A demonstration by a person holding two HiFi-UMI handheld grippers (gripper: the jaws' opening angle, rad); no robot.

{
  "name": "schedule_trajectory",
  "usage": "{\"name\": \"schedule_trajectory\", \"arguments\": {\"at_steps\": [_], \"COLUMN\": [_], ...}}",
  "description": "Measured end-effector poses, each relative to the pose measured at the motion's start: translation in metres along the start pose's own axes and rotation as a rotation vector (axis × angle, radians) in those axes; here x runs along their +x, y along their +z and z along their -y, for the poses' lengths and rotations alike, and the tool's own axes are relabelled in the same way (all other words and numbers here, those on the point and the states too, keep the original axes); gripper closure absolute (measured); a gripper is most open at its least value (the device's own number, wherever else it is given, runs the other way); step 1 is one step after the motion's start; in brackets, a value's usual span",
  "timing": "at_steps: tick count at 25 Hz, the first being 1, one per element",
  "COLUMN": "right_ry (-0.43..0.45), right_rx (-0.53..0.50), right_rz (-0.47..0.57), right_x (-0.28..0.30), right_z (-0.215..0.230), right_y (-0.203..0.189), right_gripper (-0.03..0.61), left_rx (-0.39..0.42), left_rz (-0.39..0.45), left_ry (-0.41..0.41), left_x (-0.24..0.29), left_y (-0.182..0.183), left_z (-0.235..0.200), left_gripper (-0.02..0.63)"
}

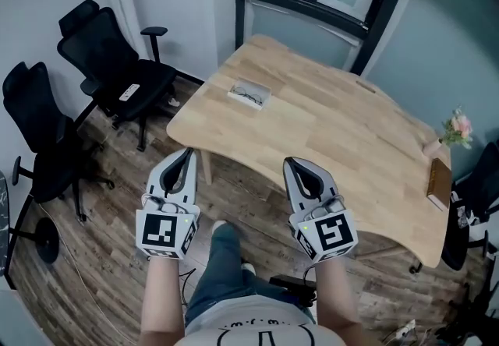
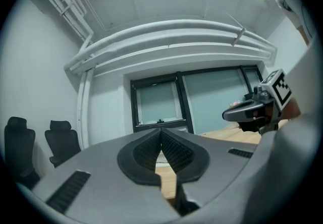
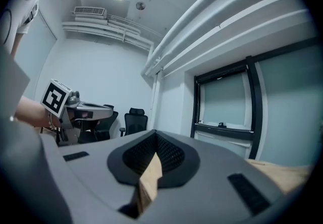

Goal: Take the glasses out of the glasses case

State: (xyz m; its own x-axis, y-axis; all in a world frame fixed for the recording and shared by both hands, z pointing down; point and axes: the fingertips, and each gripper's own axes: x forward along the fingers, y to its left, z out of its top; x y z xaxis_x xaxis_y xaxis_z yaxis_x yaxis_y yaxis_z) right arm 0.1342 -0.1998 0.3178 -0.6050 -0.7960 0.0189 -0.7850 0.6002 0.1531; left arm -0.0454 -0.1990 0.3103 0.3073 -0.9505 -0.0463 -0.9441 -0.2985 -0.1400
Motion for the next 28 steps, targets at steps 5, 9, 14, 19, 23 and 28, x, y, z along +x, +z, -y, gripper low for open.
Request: {"name": "schedule_trajectory", "arguments": {"at_steps": [5,9,14,19,23,28], "right_ry": [-0.021,-0.057,-0.085,-0.142,-0.118,-0.061], "right_rx": [-0.050,-0.034,-0.009,0.010,0.062,0.049], "right_rz": [-0.016,-0.039,-0.079,-0.153,-0.237,-0.339], "right_x": [0.058,0.117,0.196,0.264,0.307,0.340], "right_z": [0.029,0.062,0.088,0.118,0.133,0.141], "right_y": [-0.007,-0.020,-0.033,-0.054,-0.081,-0.116], "right_gripper": [0.568,0.568,0.568,0.568,0.521,0.457], "left_rx": [-0.015,-0.019,-0.040,-0.067,-0.076,-0.098], "left_rz": [-0.001,-0.015,-0.028,-0.057,-0.078,-0.116], "left_ry": [0.019,0.001,-0.013,-0.059,-0.087,-0.111], "left_x": [0.056,0.113,0.183,0.247,0.283,0.310], "left_y": [-0.016,-0.032,-0.051,-0.075,-0.090,-0.112], "left_z": [-0.038,-0.072,-0.122,-0.158,-0.175,-0.186], "left_gripper": [0.597,0.597,0.597,0.597,0.597,0.597]}}
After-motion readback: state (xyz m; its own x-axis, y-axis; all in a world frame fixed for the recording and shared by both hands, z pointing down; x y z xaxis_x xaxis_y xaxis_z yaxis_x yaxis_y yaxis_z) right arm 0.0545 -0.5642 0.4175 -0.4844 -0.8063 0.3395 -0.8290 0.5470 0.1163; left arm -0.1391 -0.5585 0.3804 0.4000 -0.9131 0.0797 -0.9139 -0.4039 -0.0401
